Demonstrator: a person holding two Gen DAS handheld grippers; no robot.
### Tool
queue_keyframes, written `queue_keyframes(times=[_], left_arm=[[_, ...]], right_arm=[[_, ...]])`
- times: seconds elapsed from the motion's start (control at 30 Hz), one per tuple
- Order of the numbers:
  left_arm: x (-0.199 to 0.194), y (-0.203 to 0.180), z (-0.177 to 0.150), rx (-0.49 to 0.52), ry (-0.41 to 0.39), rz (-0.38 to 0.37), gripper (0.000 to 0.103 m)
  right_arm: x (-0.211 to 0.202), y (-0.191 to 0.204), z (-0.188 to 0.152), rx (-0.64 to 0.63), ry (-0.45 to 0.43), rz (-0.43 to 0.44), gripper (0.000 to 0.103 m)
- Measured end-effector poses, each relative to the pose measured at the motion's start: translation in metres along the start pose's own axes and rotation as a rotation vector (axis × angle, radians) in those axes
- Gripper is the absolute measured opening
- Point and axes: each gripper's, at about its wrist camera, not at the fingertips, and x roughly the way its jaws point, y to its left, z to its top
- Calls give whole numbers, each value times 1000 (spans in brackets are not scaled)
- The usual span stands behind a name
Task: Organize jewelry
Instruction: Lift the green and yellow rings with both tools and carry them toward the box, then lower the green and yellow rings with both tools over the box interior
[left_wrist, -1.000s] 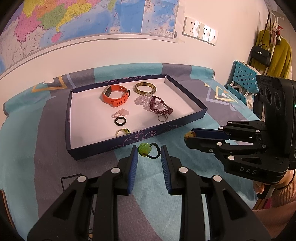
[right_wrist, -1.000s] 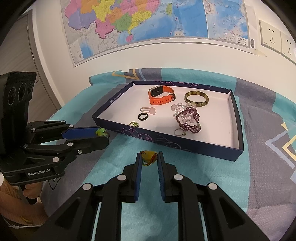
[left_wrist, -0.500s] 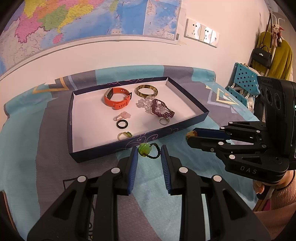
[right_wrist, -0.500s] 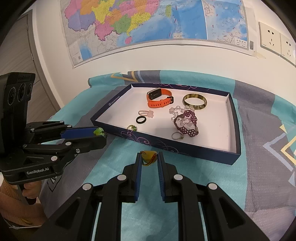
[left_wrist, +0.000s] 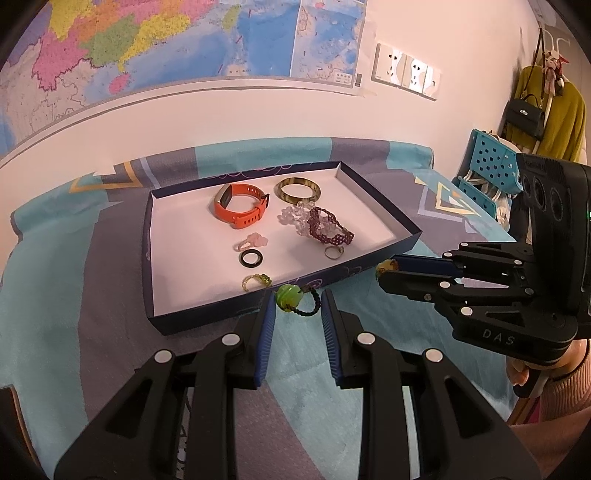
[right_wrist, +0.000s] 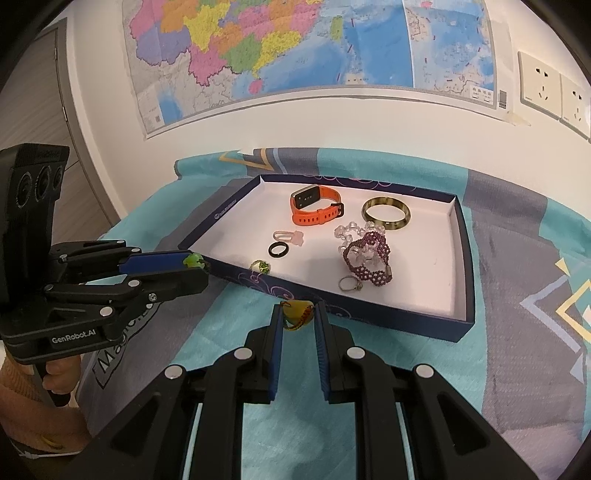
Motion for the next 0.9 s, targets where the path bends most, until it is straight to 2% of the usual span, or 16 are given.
queue_keyframes(times=[0.9], left_arm=[[5, 4, 13, -4, -12, 4, 26]], right_arm=[[5, -6, 13, -1, -12, -3, 15]])
